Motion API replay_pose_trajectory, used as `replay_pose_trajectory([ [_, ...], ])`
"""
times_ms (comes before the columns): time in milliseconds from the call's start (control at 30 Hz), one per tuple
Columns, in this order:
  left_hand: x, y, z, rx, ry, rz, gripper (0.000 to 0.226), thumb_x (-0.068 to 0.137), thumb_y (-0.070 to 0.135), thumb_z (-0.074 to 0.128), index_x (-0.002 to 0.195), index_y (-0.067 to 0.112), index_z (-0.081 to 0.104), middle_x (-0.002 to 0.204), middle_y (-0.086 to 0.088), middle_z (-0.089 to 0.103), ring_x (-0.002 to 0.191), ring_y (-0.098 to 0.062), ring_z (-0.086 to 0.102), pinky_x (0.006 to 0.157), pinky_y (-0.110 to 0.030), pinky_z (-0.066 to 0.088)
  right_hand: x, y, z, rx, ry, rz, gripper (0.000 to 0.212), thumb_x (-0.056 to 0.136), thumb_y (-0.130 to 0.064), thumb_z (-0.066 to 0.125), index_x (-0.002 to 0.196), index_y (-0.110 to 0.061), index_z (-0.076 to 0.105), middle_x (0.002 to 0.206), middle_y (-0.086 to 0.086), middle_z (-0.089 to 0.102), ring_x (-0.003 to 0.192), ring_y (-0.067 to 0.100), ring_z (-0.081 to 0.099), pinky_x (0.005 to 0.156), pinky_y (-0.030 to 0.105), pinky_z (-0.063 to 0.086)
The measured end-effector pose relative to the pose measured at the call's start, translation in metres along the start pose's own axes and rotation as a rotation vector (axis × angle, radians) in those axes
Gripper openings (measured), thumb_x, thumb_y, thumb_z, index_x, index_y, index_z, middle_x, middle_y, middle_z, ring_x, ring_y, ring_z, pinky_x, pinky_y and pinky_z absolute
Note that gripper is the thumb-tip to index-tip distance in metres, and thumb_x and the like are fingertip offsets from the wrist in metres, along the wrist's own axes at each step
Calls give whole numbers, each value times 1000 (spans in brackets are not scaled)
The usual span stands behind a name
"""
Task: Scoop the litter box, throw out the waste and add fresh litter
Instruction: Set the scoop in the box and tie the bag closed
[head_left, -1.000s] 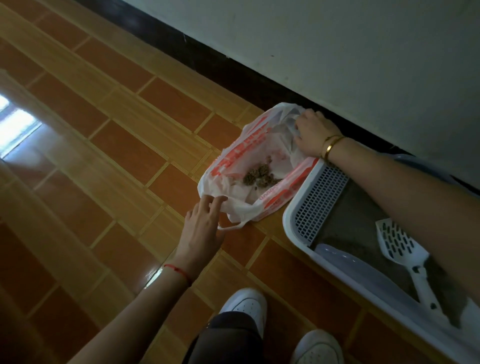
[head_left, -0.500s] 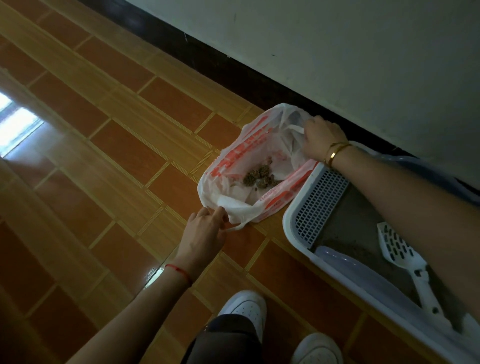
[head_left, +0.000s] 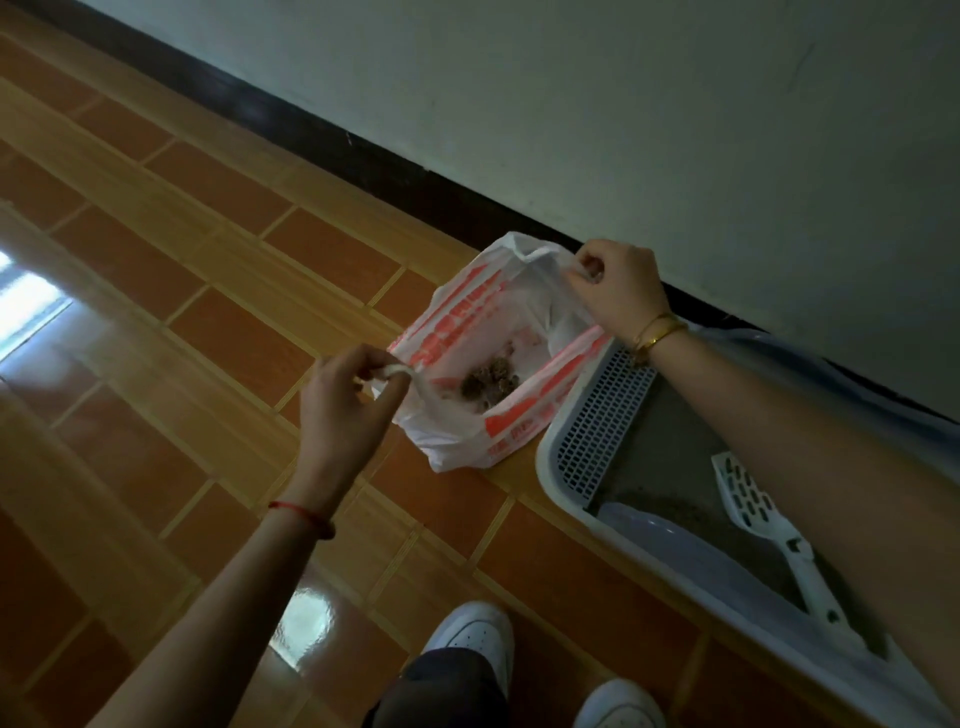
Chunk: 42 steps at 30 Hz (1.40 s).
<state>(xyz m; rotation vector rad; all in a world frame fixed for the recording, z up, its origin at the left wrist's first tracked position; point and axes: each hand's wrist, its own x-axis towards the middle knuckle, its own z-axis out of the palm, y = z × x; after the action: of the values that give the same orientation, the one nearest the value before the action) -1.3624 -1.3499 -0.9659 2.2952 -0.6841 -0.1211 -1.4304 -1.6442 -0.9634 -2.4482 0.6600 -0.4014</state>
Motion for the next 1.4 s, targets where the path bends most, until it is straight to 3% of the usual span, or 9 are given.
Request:
replay_pose_trajectory([
  [133,26,34,-14,-150,30,43,16,89,30,62,96,16,64,96,2,65,91,-17,62,80,-39,56,1,-12,-17,141,102,-6,30,86,-32,65,70,-6,59,64,1,55,57,12,45,51,19,32],
  [333,52,88,-25,-358,-30,66,17,95,21,59,100,6,66,95,-8,67,83,-13,65,73,-22,56,1,-47,-40,302,217,-28,27,87,-26,62,72,-4,60,61,-7,50,53,0,42,50,7,30],
  [533,54,122,-33,-577,-40,30,21,98,21,53,105,7,67,92,0,67,77,-2,64,68,-16,51,-2,-85,-68,379,391,-128,22,86,-26,64,73,-8,62,77,-9,52,66,0,45,59,8,35],
  [667,53,138,-45,-686,15,31,18,97,20,52,101,12,68,95,-1,68,86,-11,64,79,-24,53,-7,-108,-89,520,407,-166,24,90,-27,61,83,-5,66,88,1,64,82,11,59,70,15,46],
  [767,54,149,-56,-774,14,46,17,97,21,50,98,16,66,101,-2,68,95,-16,65,83,-24,53,-10,-124,-103,666,353,-216,24,93,-23,57,86,-1,64,87,8,69,85,21,64,81,34,54],
  [833,55,155,-60,-796,-7,59,20,100,18,46,104,9,63,105,-7,69,98,-17,67,82,-22,53,-13,-131,-108,724,289,-254,21,96,-20,54,87,-2,62,90,11,69,88,23,65,84,38,53],
  [1067,53,164,-50,-803,-139,9,29,100,22,46,119,2,54,94,-11,68,85,-19,70,80,-28,56,-25,-135,-97,612,92,-346,21,99,-16,45,107,-3,60,104,4,66,96,10,64,86,26,54],
  [1267,52,169,-37,-694,-252,-34,34,97,29,51,128,14,52,95,-7,66,73,-12,66,70,-25,56,-28,-131,-92,294,181,-494,26,97,-9,45,118,-10,62,109,8,58,95,11,58,82,14,50],
  [1400,51,173,-35,-664,-318,-16,21,100,27,47,109,17,62,91,-13,64,71,-16,60,66,-23,51,-29,-128,-95,222,198,-533,21,93,-8,52,107,-8,68,102,7,63,96,13,58,82,15,48],
])
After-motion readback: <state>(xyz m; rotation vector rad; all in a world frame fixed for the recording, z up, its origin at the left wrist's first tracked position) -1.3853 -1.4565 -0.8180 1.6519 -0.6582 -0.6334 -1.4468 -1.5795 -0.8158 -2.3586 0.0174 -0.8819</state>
